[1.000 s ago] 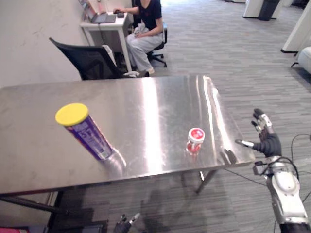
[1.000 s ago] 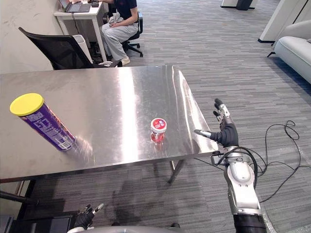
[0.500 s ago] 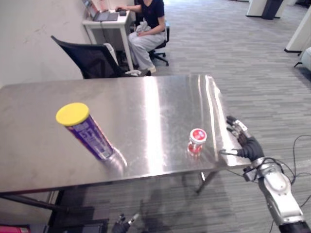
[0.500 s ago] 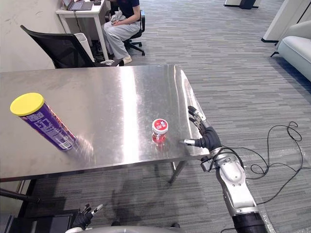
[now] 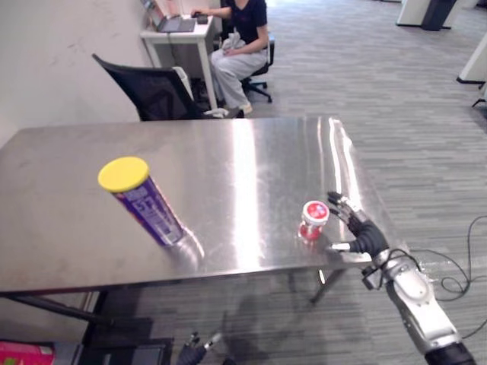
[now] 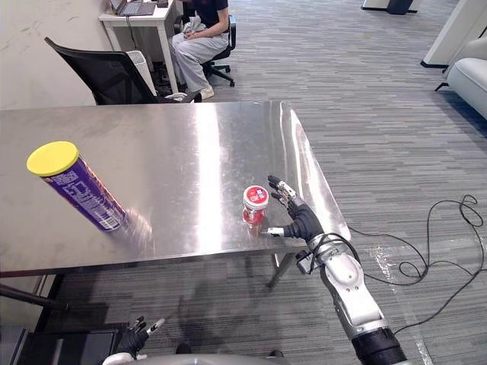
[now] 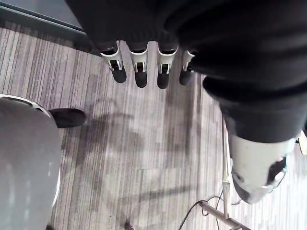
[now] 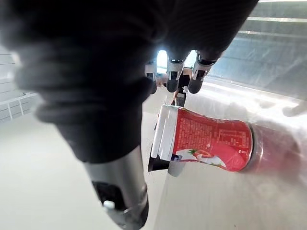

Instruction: Put the gum and the chips on the shelf.

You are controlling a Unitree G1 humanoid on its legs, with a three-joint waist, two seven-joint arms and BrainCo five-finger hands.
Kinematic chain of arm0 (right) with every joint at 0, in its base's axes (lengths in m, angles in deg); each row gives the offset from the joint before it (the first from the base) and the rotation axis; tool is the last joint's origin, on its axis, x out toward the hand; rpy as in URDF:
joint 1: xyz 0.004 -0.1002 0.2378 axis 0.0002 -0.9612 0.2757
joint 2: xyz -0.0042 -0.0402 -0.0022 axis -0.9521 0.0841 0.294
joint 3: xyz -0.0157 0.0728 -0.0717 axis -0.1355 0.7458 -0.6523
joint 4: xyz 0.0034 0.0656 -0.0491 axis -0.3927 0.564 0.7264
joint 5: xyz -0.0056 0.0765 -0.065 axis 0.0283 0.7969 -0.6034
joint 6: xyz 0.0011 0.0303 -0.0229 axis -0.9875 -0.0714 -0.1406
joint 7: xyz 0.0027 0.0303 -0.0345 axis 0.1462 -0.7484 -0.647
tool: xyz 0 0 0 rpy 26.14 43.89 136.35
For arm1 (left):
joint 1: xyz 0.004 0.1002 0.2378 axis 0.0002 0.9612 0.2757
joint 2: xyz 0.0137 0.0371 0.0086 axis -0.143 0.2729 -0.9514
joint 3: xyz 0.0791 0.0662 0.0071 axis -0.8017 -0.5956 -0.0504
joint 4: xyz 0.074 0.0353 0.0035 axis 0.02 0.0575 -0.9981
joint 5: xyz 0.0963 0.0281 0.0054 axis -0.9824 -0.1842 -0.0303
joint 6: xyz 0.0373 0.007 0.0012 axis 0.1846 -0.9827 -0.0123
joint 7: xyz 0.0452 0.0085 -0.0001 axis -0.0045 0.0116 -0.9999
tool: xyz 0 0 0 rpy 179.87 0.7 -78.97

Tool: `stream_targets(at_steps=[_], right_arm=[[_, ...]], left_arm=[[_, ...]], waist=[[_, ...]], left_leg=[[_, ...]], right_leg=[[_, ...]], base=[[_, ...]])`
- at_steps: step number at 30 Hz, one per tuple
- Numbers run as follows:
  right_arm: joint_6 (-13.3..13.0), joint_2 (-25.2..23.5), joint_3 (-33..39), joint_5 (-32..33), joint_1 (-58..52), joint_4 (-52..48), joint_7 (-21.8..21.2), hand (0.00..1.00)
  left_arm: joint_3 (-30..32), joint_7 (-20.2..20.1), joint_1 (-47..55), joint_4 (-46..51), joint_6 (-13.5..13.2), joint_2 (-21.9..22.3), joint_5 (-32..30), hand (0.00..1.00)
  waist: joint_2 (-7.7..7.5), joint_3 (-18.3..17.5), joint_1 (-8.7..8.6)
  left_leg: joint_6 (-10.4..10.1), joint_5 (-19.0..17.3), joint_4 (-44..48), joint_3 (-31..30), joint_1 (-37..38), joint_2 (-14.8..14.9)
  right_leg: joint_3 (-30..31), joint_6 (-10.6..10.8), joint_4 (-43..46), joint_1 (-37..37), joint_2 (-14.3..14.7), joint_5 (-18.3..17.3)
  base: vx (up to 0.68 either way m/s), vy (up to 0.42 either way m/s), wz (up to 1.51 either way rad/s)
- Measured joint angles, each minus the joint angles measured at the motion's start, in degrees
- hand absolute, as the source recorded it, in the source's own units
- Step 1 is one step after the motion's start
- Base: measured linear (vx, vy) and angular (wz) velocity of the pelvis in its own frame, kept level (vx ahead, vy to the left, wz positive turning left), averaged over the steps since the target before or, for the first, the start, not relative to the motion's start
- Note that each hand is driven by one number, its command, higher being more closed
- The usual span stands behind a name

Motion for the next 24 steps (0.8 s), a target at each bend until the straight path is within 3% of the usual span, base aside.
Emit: stream_targets(at_steps=[24], right_arm=[[-0.12, -2.31, -1.20, 0.01, 9.16, 13.58, 3.08, 0.00]], left_arm=[[-0.08, 0.07, -1.24, 0.04, 0.67, -0.01, 0.00, 0.00]], waist=[[0.54, 2.54, 0.20]], left_leg=[[0.08, 0.34, -0.01, -1.58, -0.42, -0.15]], right_leg=[[-1.54, -0.09, -0.33, 0.70, -0.02, -0.05]], base=[[0.00, -0.003, 0.03]])
